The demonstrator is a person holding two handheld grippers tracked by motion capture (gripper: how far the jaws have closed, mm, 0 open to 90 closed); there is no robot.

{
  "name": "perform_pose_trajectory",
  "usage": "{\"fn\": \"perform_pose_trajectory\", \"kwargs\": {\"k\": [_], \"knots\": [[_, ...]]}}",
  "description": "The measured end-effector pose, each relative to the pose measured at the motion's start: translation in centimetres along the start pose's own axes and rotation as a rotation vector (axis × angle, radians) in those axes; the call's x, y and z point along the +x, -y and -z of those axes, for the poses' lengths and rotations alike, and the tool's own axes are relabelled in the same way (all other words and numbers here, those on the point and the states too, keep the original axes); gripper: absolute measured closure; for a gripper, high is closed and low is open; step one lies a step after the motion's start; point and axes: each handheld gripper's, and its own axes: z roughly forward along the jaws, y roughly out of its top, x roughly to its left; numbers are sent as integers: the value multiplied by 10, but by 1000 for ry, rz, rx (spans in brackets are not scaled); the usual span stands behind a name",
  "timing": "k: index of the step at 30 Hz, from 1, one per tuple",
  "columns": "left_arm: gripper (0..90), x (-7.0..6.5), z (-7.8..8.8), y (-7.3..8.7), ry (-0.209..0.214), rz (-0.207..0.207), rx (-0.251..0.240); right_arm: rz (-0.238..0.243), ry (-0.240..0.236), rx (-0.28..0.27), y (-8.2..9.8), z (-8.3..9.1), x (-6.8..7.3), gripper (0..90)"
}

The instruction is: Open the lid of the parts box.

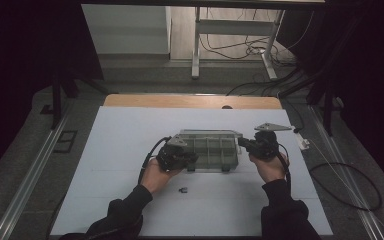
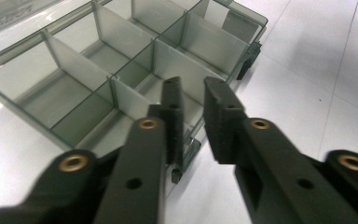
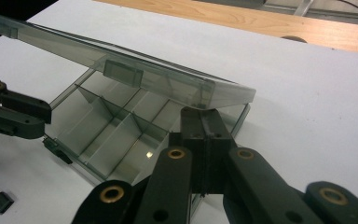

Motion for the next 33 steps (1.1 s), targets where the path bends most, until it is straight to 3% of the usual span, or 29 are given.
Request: {"fn": "perform_pose_trajectory", "kwargs": {"k": [4, 12, 18, 33], "knots": [[885, 0, -5, -1, -12, -6, 13, 0, 2, 0, -1, -1, -1, 897], [886, -1, -15, 2, -16, -18, 35, 0, 3, 4, -4, -6, -3, 897], [887, -6, -16, 3, -48, -60, 38, -2, 0, 5, -6, -10, -5, 897], [888, -7, -16, 6, -55, -68, 19, 11, 6, 5, -14, -23, -7, 897]]}}
